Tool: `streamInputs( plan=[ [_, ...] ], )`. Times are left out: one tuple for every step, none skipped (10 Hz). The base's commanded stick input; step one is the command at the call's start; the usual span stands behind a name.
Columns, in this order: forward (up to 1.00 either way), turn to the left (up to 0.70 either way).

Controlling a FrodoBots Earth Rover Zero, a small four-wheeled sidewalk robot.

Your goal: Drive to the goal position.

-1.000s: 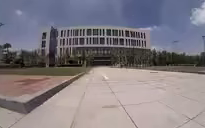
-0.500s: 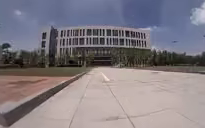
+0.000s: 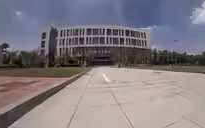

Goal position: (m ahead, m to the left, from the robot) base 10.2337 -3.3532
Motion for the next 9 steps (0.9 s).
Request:
streamInputs(
  plan=[
    [0.70,0.11],
    [0.70,0.00],
    [0.70,0.00],
    [0.70,0.00],
    [0.70,0.00],
    [0.70,0.00],
    [0.70,0.00],
    [0.70,0.00],
    [0.56,0.00]
  ],
)
